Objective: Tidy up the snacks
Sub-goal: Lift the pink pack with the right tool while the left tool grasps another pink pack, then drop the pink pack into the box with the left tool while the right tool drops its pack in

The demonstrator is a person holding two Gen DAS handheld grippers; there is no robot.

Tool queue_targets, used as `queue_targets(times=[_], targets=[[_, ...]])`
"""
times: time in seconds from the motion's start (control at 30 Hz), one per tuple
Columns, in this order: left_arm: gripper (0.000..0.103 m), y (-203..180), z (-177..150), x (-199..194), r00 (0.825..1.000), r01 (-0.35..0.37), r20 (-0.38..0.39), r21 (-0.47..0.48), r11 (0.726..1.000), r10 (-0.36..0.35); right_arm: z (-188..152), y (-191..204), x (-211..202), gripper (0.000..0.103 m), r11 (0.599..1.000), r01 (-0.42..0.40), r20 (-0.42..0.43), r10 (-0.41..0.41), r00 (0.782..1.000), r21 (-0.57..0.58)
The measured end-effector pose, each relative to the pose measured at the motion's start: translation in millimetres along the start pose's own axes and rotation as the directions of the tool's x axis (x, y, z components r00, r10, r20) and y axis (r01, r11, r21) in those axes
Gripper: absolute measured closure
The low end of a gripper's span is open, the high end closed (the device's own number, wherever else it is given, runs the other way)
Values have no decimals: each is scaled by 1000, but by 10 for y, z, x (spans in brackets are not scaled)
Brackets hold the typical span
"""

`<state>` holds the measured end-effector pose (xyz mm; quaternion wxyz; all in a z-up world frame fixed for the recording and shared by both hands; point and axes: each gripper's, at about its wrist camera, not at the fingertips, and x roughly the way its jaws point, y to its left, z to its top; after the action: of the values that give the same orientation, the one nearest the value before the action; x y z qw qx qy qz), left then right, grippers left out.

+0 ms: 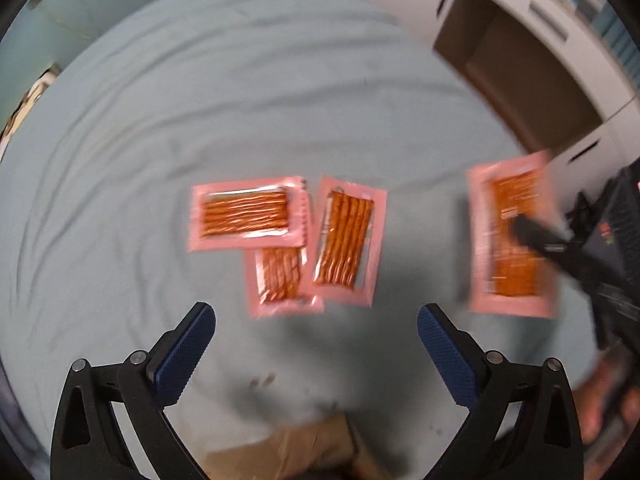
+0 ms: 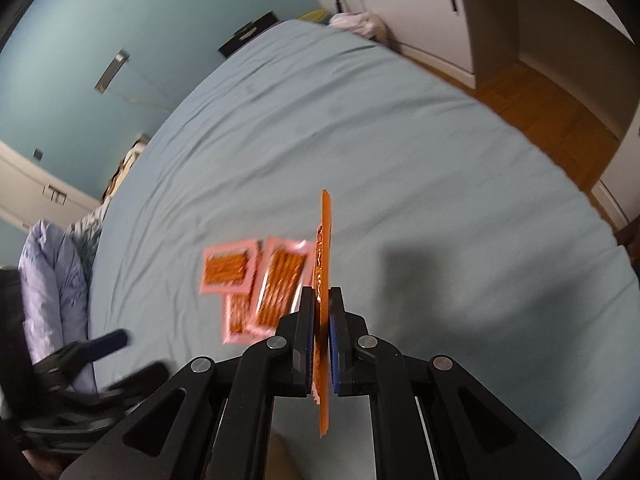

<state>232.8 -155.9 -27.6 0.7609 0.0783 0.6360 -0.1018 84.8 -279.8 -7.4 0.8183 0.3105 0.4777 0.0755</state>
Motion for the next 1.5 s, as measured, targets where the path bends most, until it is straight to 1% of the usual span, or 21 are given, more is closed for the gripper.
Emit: queue_targets(times=[0.07, 0.13, 0.2, 0.3, 0.4, 0.43, 0.47, 0.5, 0.53, 0.57, 0.63, 0.73, 0.83, 0.93, 1.03, 1.07, 1.2, 1.27, 1.33, 1.43, 1.5], targets=[[0, -104, 134, 304, 997, -51, -53, 14, 999, 52, -1, -87, -121, 99, 999, 46, 31, -46, 998, 7], [0, -154, 245, 577, 992, -66, -109, 8, 998, 66, -60, -129, -192, 99, 997, 73, 58, -74, 996, 21], [0, -200, 323, 777, 987, -80, -140, 5, 997, 80, -84, -224, -223, 99, 997, 51, 66, -55, 996, 66], [1, -280, 374, 1021, 974, -139, -177, 29, 990, 142, -147, -282, -163, 99, 995, 24, 39, -28, 999, 94], [11, -331, 373, 1077, 978, -131, -161, 32, 991, 134, -153, -242, -55, 99, 996, 13, 26, -15, 1000, 83], [19, -345, 370, 1051, 980, -121, -154, 34, 992, 125, -134, -235, -48, 99, 997, 13, 24, -15, 1000, 76], [37, -371, 367, 1012, 983, -110, -143, 46, 993, 116, -139, -209, -52, 99, 998, 14, 24, -16, 1000, 67], [48, -401, 361, 956, 984, -118, -129, 69, 991, 126, -147, -186, -55, 99, 998, 10, 24, -12, 1000, 61], [68, -410, 336, 910, 983, -126, -124, 83, 989, 135, -99, -208, -5, 99, 998, 6, 24, -8, 1000, 61], [71, -408, 326, 856, 985, -101, -129, 87, 991, 112, -95, -208, 1, 99, 998, 2, 26, -3, 1000, 63], [72, -360, 277, 745, 989, -46, -136, 72, 996, 55, -89, -224, 41, 99, 998, 3, 27, -4, 1000, 61], [73, -276, 128, 419, 997, -26, -76, 44, 999, 29, -106, -258, 76, 99, 998, 9, 23, -10, 1000, 57], [73, -180, -81, -73, 1000, 22, 7, 15, 1000, -22, -135, -264, 84, 99, 998, 11, 15, -12, 1000, 55], [73, -50, -418, -622, 993, 73, 97, -1, 997, -72, -107, -191, 124, 99, 999, 7, 6, -7, 1000, 44], [73, 92, -831, -1122, 976, 125, 180, -11, 992, -121, -127, -147, 127, 99, 1000, -6, 4, 6, 1000, 29], [72, 181, -1060, -1266, 970, 143, 203, -15, 990, -137, -148, -122, 120, 99, 1000, -10, 3, 10, 1000, 19], [72, 428, -1626, -1342, 967, 146, 218, -52, 988, -131, -269, 2, 79, 99, 999, -45, -6, 44, 999, -31], [72, 576, -1952, -1240, 964, 181, 214, -85, 980, -159, -358, 101, 41, 99, 994, -82, -17, 81, 997, -73], [72, 665, -2153, -1082, 963, 205, 202, -109, 973, -180, -431, 171, -5, 99, 984, -142, -27, 140, 990, -102], [70, 732, -2424, -838, 962, 242, 166, -144, 959, -218, -527, 238, -142, 99, 956, -262, -28, 261, 965, -129], [61, 778, -2529, -600, 971, 214, 137, -151, 965, -194, -620, 269, -223, 99, 941, -298, -28, 298, 954, -160]])
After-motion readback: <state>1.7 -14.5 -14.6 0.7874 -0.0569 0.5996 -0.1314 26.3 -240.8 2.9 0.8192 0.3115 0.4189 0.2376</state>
